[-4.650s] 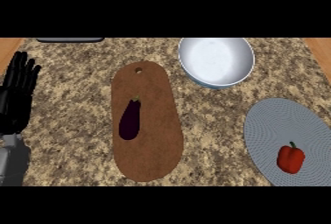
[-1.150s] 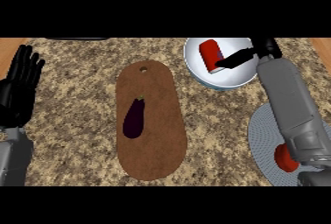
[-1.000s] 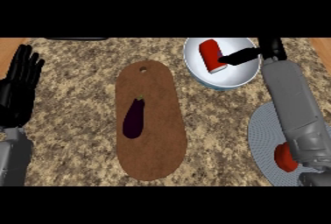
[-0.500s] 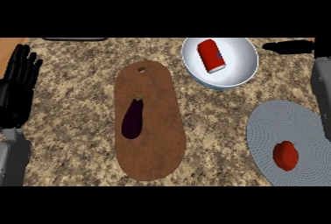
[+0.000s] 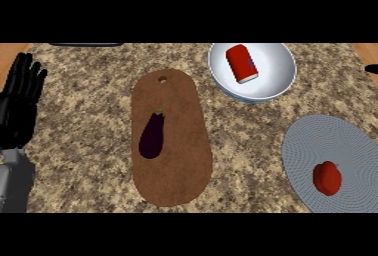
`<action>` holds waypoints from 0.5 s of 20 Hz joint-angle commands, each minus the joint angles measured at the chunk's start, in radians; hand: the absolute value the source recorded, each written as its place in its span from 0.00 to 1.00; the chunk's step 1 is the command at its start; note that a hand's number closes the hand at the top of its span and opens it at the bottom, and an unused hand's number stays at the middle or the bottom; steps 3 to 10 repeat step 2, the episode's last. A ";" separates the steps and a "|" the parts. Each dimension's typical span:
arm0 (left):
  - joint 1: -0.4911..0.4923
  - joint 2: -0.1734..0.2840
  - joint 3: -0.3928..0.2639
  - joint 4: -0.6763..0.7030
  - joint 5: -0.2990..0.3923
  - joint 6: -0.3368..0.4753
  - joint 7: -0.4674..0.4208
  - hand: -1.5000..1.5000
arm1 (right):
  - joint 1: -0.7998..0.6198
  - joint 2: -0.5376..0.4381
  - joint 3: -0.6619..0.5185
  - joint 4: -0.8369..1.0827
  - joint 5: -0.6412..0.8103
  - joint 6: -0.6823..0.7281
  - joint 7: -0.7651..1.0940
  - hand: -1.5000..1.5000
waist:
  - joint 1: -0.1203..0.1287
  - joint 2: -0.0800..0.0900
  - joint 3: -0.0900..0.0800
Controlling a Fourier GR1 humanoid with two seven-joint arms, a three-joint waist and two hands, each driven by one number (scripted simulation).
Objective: Pick the can from the placemat and place it in the bowl
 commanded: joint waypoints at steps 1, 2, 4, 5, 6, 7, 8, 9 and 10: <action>-0.041 -0.022 -0.025 0.027 -0.013 0.010 -0.003 0.50 | 0.079 -0.053 -0.035 0.078 -0.037 0.077 -0.139 0.00 | 0.003 0.006 0.002; -0.041 -0.019 -0.024 0.013 -0.030 0.029 -0.001 0.50 | 0.047 -0.120 -0.038 0.089 -0.039 0.106 -0.096 0.00 | 0.006 0.004 0.001; -0.041 -0.019 -0.024 0.013 -0.030 0.029 -0.001 0.50 | 0.047 -0.120 -0.038 0.089 -0.039 0.106 -0.096 0.00 | 0.006 0.004 0.001; -0.041 -0.019 -0.024 0.013 -0.030 0.029 -0.001 0.50 | 0.047 -0.120 -0.038 0.089 -0.039 0.106 -0.096 0.00 | 0.006 0.004 0.001; -0.041 -0.019 -0.024 0.013 -0.030 0.029 -0.001 0.50 | 0.047 -0.120 -0.038 0.089 -0.039 0.106 -0.096 0.00 | 0.006 0.004 0.001; -0.041 -0.019 -0.024 0.013 -0.030 0.029 -0.001 0.50 | 0.047 -0.120 -0.038 0.089 -0.039 0.106 -0.096 0.00 | 0.006 0.004 0.001; -0.041 -0.019 -0.024 0.013 -0.030 0.029 -0.001 0.50 | 0.047 -0.120 -0.038 0.089 -0.039 0.106 -0.096 0.00 | 0.006 0.004 0.001; -0.041 -0.019 -0.024 0.013 -0.030 0.029 -0.001 0.50 | 0.047 -0.120 -0.038 0.089 -0.039 0.106 -0.096 0.00 | 0.006 0.004 0.001; -0.041 -0.019 -0.024 0.013 -0.030 0.029 -0.001 0.50 | 0.047 -0.120 -0.038 0.089 -0.039 0.106 -0.096 0.00 | 0.006 0.004 0.001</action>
